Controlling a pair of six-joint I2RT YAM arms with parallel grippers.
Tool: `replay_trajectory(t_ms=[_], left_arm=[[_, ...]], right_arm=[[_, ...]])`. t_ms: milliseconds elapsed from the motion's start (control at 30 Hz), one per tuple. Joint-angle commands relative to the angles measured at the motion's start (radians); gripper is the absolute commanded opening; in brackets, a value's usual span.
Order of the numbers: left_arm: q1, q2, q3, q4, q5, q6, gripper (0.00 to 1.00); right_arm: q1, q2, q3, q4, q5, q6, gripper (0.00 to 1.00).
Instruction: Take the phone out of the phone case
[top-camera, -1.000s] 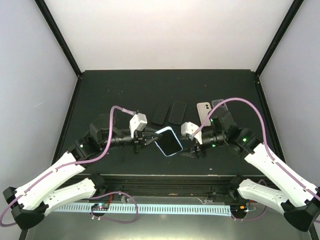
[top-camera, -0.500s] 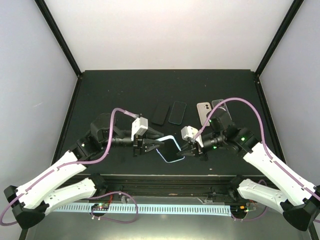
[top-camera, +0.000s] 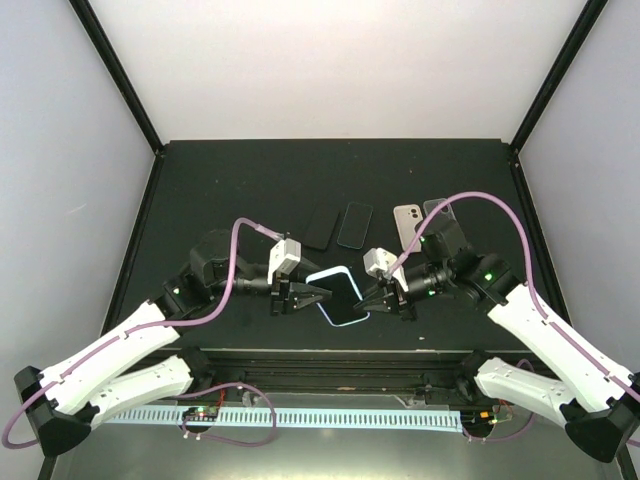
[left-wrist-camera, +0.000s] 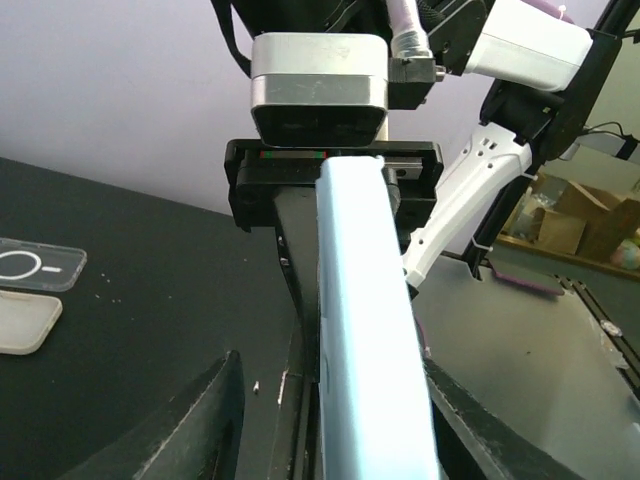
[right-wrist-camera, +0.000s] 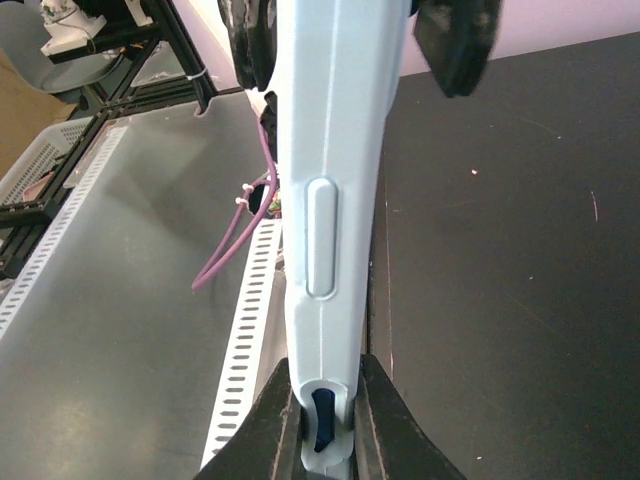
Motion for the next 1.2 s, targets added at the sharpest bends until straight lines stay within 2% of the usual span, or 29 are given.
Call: replay_trajectory(t_ms=[0, 267, 400, 500, 567, 633, 733, 900, 1167], left_arm=[[-0.002, 0.004, -0.006, 0.059, 0.024, 0.001, 0.41], [-0.001, 0.002, -0.002, 0.068, 0.034, -0.001, 0.11], [-0.001, -0.001, 0.01, 0.065, 0.034, -0.01, 0.03], [-0.001, 0.003, 0.041, 0.035, 0.038, -0.011, 0.02], [0.002, 0.012, 0.076, -0.011, 0.052, 0.007, 0.01], [0.008, 0.029, 0.118, -0.067, 0.095, 0.032, 0.02], [0.016, 0.043, 0.158, -0.127, 0.147, 0.071, 0.01], [0.027, 0.032, 0.145, -0.11, 0.189, 0.083, 0.02], [0.03, 0.029, 0.109, -0.042, 0.235, 0.035, 0.02]], right_arm=[[-0.014, -0.007, 0.036, 0.074, -0.07, 0.043, 0.01], [-0.017, 0.001, 0.023, 0.102, -0.064, 0.074, 0.01], [-0.018, 0.005, 0.034, 0.094, -0.047, 0.074, 0.02], [-0.017, 0.013, 0.049, 0.052, -0.037, 0.019, 0.4], [-0.017, 0.016, 0.055, 0.01, -0.014, -0.036, 0.52], [-0.017, 0.014, 0.054, -0.034, 0.001, -0.113, 0.58], [-0.017, 0.015, 0.052, -0.112, 0.014, -0.231, 0.6], [-0.016, 0.031, 0.035, -0.2, 0.038, -0.35, 0.6], [-0.012, 0.056, 0.023, -0.245, -0.004, -0.413, 0.44]])
